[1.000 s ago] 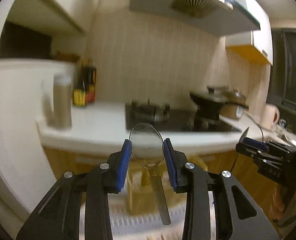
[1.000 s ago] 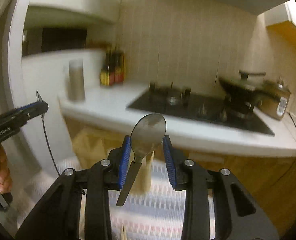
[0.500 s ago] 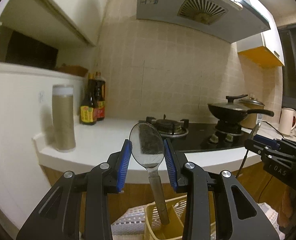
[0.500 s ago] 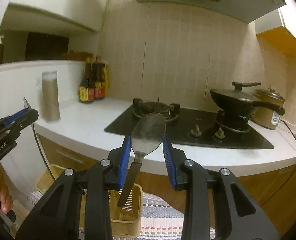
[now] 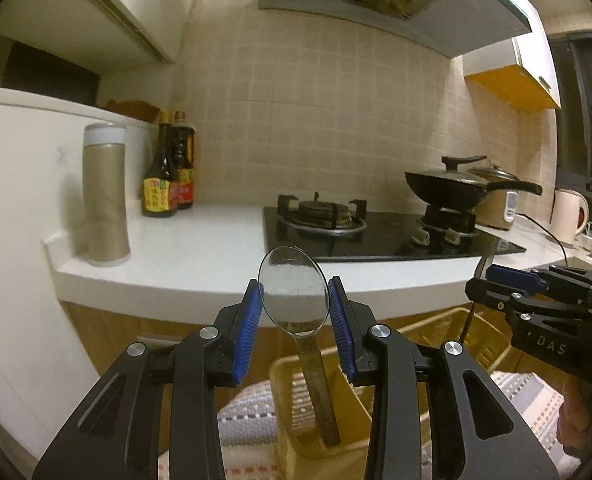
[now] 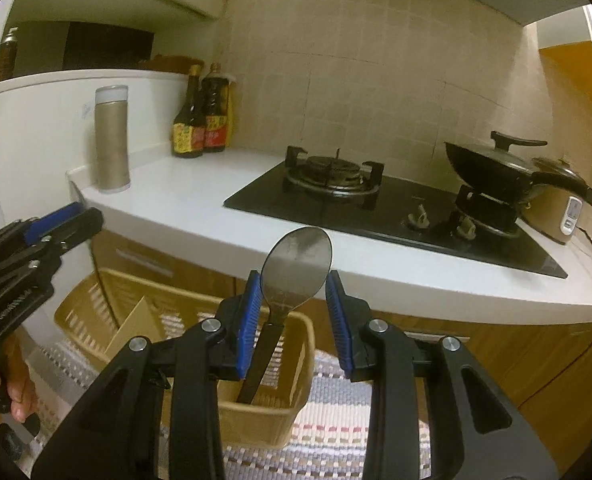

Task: Organize utensils
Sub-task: 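Lift both spoons into the beige basket and open both tools to release them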

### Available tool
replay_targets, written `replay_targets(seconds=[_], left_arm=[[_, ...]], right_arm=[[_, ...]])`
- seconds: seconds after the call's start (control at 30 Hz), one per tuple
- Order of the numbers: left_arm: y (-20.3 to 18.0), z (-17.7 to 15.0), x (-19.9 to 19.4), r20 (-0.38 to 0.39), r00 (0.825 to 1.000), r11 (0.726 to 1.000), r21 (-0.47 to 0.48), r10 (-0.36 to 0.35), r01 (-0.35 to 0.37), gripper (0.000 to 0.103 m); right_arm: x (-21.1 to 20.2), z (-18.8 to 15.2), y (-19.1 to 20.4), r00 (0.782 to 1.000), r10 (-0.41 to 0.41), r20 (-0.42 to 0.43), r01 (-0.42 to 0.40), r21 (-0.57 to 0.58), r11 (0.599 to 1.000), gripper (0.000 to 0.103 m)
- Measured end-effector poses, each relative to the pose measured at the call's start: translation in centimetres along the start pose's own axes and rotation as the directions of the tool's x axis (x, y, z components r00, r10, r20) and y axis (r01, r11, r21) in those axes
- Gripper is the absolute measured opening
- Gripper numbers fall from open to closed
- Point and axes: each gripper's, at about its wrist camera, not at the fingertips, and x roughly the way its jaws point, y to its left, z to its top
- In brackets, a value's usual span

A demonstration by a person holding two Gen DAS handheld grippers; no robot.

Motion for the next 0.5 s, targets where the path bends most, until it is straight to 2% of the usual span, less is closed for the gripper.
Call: replay_targets(seconds=[0.03,0.1,0.17,0.23,0.4,0.5], left_arm=[[0.0,-0.1,-0.1,-0.002,1.0,1.0,-0.001,-0.003,0.003,0.035],[-0.1,-0.2,-0.5,-0.012,1.0,1.0,-0.001,-0.016,0.016,0.045],[-0.1,0.0,-1.1,-0.017,0.999,1.0,-0.003,-0.029,0.029,0.049],[-0.1,0.2,-2.0,-0.026,0.999,0.999,-0.01,-0.045,0.045,0.053],[0.1,0.7,-4.3,-0.06,0.995,0.996,-0.051,-0.08,0.077,0.054],[0.4,0.7,-5.8,-0.116,0.988,0.993,-0.083,-0.098,0.089,0.054]], right_arm=[[-0.1,-0.1,0.0,1.0,0.01,-0.009,-0.01,-0.002,1.0,0.03],[-0.4,-0.2,0.0,0.999,0.035,-0.027,-0.035,0.006,0.999,0.03],[-0.8,-0.3,-0.3,0.997,0.061,-0.045,-0.06,0.023,0.998,0.034],[-1.4,-0.5,-0.6,0.995,0.084,-0.057,-0.082,0.043,0.996,0.057],[-3.6,-1.2,-1.2,0.987,0.13,-0.093,-0.122,0.084,0.989,0.057],[-4.9,-1.8,-1.5,0.98,0.15,-0.134,-0.137,0.101,0.985,0.057]])
